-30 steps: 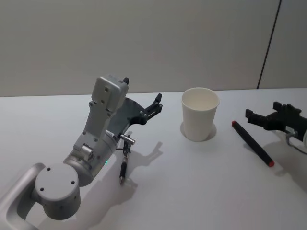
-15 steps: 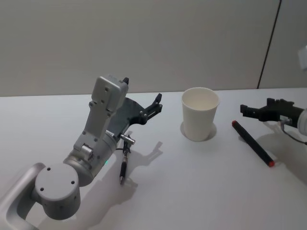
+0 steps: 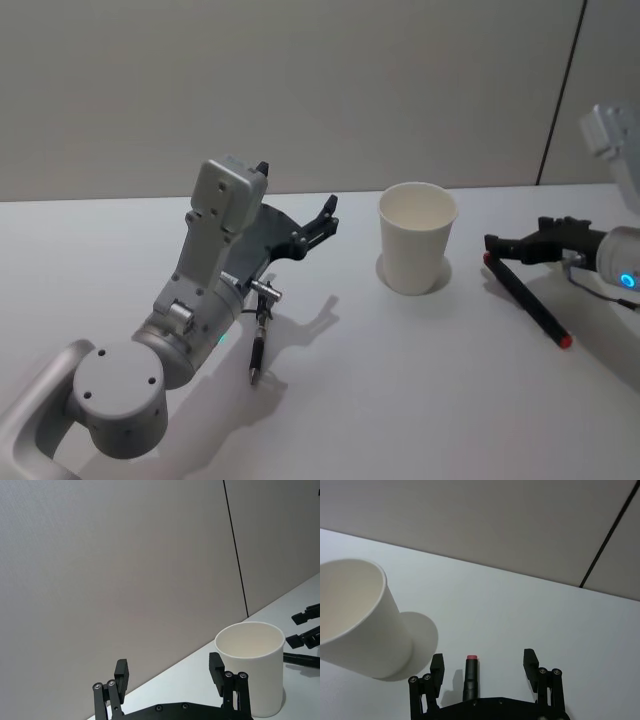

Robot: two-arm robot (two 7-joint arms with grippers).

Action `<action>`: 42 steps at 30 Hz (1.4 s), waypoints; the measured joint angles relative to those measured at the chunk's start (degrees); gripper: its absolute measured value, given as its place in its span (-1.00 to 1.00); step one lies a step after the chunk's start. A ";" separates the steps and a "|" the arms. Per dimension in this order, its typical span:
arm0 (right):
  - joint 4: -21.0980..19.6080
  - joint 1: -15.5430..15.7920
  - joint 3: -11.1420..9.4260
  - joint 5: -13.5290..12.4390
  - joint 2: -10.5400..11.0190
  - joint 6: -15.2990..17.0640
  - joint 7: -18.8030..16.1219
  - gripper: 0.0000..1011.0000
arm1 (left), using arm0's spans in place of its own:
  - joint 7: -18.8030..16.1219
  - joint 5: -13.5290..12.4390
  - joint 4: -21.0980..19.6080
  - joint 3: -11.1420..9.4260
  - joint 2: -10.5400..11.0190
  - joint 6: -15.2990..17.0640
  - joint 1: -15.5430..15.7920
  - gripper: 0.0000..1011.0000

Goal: Place the pen into the pen holder.

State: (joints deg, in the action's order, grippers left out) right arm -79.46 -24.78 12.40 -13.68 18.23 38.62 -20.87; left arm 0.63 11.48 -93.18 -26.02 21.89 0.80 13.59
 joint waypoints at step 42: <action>2.80 0.43 2.63 2.95 -0.91 -0.05 -0.20 0.98 | 0.00 0.00 0.00 0.00 0.00 0.00 0.00 0.98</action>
State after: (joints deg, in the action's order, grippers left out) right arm -76.66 -24.34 15.03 -10.74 17.31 38.57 -21.06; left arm 0.63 11.48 -93.18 -26.02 21.89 0.79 13.59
